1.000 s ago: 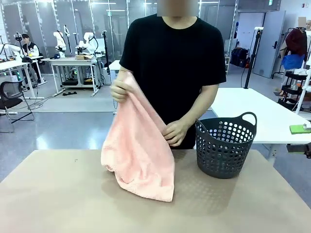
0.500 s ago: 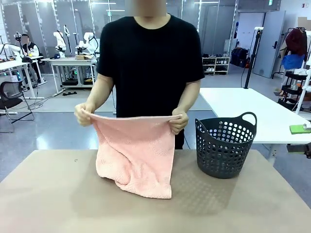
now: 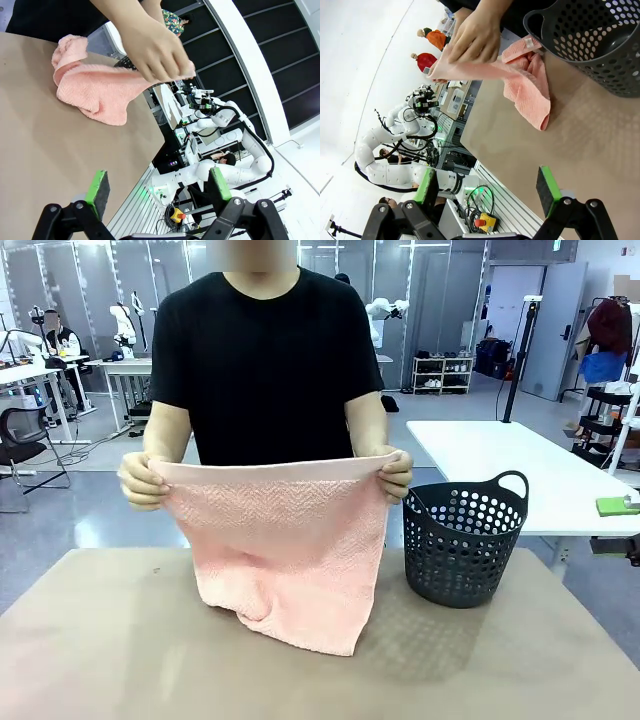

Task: Fold the towel.
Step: Grab the top end of the 100 cm Hotel Towel extended by the human.

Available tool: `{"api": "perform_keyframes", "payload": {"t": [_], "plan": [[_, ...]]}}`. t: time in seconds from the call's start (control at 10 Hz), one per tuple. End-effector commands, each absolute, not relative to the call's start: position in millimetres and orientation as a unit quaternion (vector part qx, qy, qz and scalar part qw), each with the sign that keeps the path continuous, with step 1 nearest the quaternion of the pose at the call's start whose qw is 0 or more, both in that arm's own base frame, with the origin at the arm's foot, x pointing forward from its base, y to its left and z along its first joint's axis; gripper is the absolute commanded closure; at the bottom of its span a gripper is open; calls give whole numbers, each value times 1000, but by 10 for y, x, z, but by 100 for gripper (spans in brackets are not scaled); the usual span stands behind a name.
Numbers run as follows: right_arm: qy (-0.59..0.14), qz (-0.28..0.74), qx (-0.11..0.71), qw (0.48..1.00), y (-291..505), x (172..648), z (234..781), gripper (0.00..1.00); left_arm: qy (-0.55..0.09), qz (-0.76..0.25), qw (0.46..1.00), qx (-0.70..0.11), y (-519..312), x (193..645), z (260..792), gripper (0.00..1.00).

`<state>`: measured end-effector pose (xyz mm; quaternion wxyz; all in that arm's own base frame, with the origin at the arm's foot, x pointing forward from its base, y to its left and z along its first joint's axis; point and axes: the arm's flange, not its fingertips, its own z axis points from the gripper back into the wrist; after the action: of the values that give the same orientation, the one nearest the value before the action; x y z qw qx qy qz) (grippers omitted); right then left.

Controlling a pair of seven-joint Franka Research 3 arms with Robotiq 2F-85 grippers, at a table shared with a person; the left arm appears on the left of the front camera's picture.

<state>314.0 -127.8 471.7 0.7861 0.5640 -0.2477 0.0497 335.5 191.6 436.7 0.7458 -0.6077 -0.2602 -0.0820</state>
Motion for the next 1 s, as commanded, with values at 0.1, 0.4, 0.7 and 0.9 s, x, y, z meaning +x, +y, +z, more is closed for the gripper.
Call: {"api": "perform_keyframes", "payload": {"t": [0.1, 0.4, 0.7, 0.9], "plan": [[-257, 55, 566, 782, -1280, 3170, 4726, 0, -263, -87, 740, -613, 1921, 3350, 4365, 0], [-257, 55, 566, 782, -1280, 3170, 4726, 0, -263, -87, 740, -613, 1921, 3350, 4365, 0], [-265, 103, 528, 801, -1261, 3154, 4870, 0, -298, -161, 787, -515, 1886, 3395, 4703, 0], [-287, 220, 431, 827, -1154, 3276, 5360, 0, -342, -266, 814, -386, 1799, 3506, 5347, 0]]}}
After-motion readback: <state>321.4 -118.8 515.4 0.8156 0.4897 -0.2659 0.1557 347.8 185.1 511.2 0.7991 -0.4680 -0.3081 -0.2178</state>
